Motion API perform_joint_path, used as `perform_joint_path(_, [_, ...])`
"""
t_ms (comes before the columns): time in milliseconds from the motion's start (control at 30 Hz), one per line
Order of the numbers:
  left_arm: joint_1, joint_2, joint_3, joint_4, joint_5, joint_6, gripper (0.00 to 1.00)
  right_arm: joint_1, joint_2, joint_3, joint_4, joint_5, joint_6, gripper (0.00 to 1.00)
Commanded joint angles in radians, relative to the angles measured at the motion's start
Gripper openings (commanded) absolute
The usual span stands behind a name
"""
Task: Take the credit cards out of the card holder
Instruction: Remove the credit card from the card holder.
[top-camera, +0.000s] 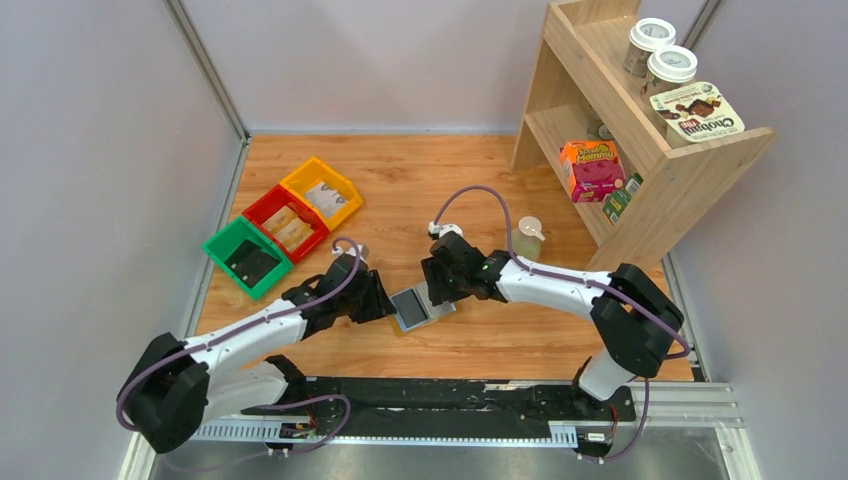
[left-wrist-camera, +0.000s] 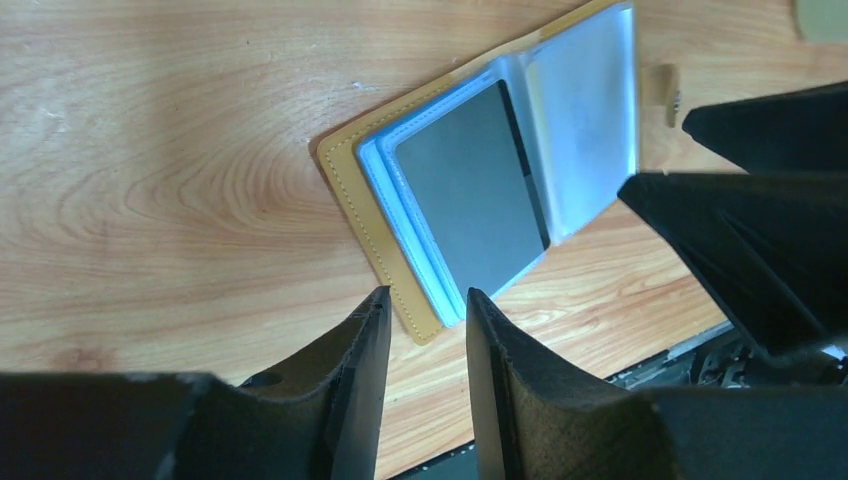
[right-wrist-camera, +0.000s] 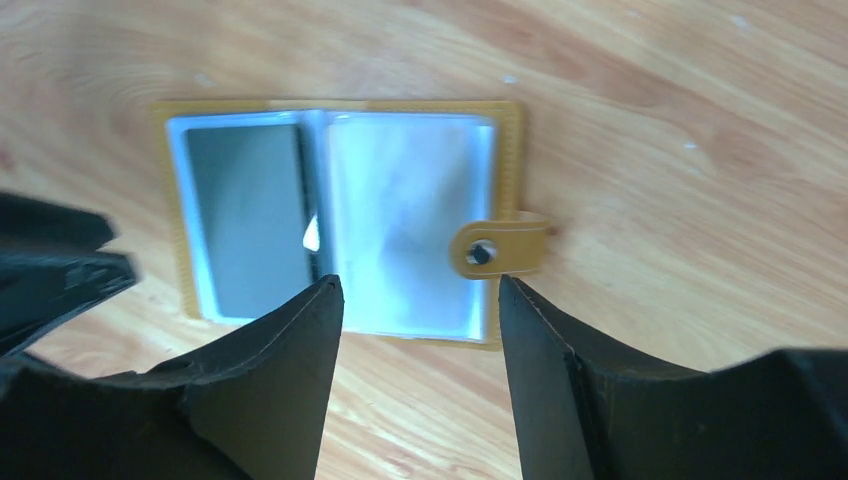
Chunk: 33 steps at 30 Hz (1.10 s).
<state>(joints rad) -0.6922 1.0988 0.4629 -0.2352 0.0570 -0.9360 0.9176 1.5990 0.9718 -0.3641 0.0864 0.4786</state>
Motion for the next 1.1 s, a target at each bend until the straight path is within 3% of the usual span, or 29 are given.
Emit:
perform_joint_path(0, [-0.003, -0.076, 0.039, -0.056, -0.023, 0.017, 0.42, -0.017, -0.037, 0.008, -0.022, 0.093, -0.011, 0.61])
perform_joint_path(133, [-0.003, -0.054, 0.065, -0.007, -0.002, 0.009, 0.43, -0.019, -0.106, 0.038, 0.008, 0.017, -0.041, 0.61])
perform_joint_path(233, [-0.003, 0.016, 0.071, 0.054, 0.000, 0.009, 0.41, -0.023, -0.113, 0.036, 0.089, -0.147, -0.046, 0.59])
perform_joint_path(500, [-0.001, 0.185, 0.062, 0.135, 0.000, 0.008, 0.31, -0.088, 0.019, 0.016, 0.244, -0.434, 0.014, 0.51])
perform_joint_path(800, [-0.001, 0.234, 0.016, 0.168, 0.007, -0.024, 0.14, -0.152, 0.136, -0.058, 0.355, -0.542, 0.066, 0.47])
perform_joint_path(1067, [-0.001, 0.268, 0.025, 0.168, 0.014, -0.020, 0.12, -0.160, 0.170, -0.096, 0.436, -0.605, 0.089, 0.38])
